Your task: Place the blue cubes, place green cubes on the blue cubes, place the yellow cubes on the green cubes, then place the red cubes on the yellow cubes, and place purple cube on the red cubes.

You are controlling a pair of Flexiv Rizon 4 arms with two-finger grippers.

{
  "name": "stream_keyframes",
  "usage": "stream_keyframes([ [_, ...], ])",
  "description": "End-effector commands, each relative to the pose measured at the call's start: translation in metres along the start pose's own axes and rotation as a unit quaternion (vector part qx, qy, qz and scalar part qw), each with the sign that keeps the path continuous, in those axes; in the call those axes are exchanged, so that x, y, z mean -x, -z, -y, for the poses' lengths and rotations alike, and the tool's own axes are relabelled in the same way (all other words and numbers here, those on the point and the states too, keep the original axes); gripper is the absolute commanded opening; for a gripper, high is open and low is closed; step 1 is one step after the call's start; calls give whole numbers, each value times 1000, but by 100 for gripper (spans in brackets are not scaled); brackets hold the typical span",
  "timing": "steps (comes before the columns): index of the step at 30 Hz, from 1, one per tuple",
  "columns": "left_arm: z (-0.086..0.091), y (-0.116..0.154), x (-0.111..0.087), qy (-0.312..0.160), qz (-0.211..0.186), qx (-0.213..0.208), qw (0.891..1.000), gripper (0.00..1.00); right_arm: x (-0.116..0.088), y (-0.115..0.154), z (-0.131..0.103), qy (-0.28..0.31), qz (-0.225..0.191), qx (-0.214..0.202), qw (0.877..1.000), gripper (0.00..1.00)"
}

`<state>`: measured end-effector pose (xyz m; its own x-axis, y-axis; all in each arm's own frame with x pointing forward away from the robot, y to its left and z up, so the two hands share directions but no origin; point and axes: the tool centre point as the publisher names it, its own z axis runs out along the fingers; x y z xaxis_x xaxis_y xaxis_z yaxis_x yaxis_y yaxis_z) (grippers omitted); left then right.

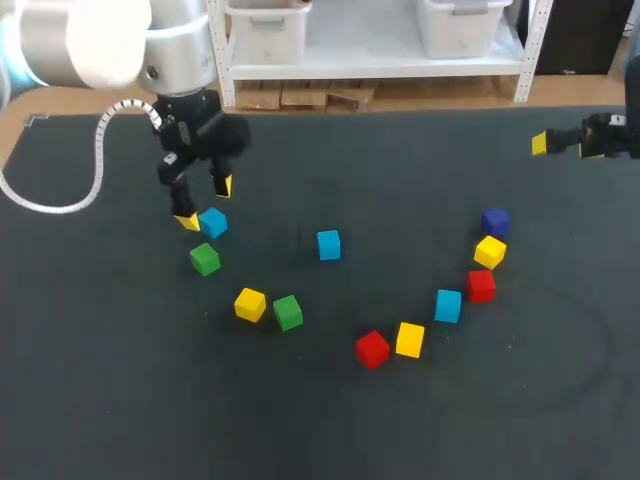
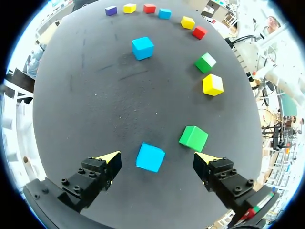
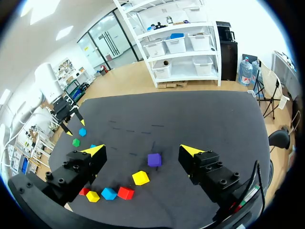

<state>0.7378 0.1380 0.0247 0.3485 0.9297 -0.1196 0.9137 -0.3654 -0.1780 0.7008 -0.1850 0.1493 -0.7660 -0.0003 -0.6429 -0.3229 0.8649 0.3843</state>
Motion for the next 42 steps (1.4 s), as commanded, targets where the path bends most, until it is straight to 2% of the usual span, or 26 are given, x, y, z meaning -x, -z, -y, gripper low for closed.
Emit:
stream_keyframes([
  [1,3,-5,1,-1,1,4,1000,100,0,1,-1,0,-1,-2,1000,100],
  [7,3,-10,-1,1,3,-2,1000,100,0,1,-1,0,-1,-2,1000,100],
  [9,3,-11,-1,1,4,-3,1000,94,0,1,-1,0,-1,-2,1000,100],
  [12,3,-12,-1,1,5,-4,1000,93,0,1,-1,0,-1,-2,1000,100],
  [24,-4,-19,1,4,11,-7,1000,95,0,1,-1,0,-1,-2,1000,100],
  [27,-5,-20,0,5,12,-8,1000,81,0,1,-1,0,-1,-2,1000,100],
  [29,-5,-20,0,6,12,-8,1000,64,0,1,-1,0,-1,-2,1000,100],
  [34,-4,-22,-1,8,12,-9,1000,57,0,1,-1,0,-1,-2,1000,100],
  [39,-5,-24,0,9,15,-8,1000,22,0,1,-1,0,-1,-2,1000,100],
  [40,-5,-24,-1,10,15,-8,1000,0,0,1,-1,0,-1,-2,1000,100],
  [42,-5,-25,-1,12,16,-7,1000,0,0,1,-1,0,-1,-2,1000,100],
])
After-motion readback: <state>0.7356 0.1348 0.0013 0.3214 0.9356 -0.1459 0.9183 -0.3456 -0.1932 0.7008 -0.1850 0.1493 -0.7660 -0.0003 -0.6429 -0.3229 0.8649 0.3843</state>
